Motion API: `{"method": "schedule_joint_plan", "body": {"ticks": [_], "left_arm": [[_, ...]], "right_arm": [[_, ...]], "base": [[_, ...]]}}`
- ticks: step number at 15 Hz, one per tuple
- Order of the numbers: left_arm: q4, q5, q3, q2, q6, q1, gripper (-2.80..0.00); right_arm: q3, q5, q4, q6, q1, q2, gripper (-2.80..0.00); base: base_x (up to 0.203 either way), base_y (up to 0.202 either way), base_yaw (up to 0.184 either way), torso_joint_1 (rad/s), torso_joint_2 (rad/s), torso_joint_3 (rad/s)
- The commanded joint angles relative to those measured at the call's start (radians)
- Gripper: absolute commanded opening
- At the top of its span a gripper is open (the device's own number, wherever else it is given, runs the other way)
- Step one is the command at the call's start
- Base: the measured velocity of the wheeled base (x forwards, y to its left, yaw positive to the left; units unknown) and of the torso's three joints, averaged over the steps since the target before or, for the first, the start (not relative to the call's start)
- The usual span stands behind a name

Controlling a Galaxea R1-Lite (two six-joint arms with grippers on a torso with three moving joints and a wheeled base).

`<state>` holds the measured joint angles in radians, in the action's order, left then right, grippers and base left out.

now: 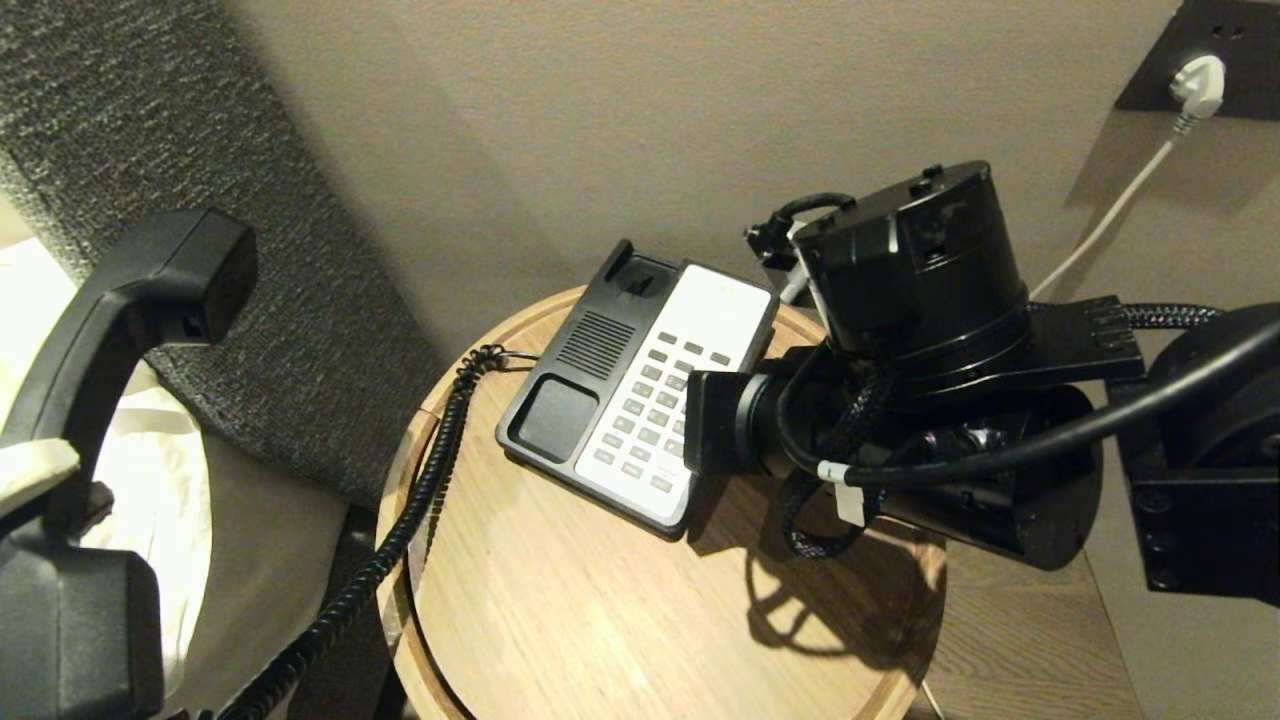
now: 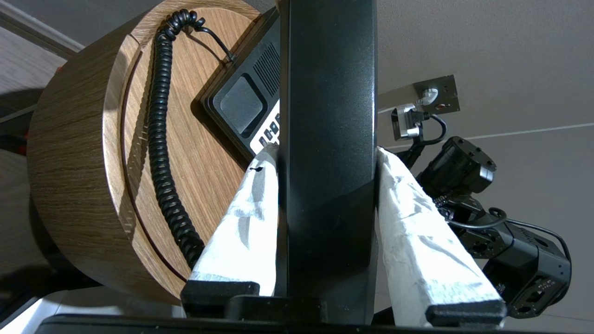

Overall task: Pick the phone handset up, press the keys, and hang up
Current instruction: Dial the number

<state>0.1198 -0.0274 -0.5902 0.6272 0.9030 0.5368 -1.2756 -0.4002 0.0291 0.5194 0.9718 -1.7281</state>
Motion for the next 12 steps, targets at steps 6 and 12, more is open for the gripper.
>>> {"method": "schedule_joint_plan", "body": {"ticks": [6, 12], "left_arm": [[0.001, 0.000, 0.000, -0.004, 0.005, 0.000, -2.80], [0.001, 0.000, 0.000, -0.006, 0.005, 0.000, -2.80]], "right_arm": [[0.007, -0.004, 0.003, 0.021, 0.014, -0.016, -2.80], [0.010, -0.006, 0.002, 0.019, 0.013, -0.021, -2.80]], "base": [[0.000, 0.000, 0.000, 0.000, 0.00, 0.000], [0.000, 0.000, 0.000, 0.000, 0.00, 0.000]]}}
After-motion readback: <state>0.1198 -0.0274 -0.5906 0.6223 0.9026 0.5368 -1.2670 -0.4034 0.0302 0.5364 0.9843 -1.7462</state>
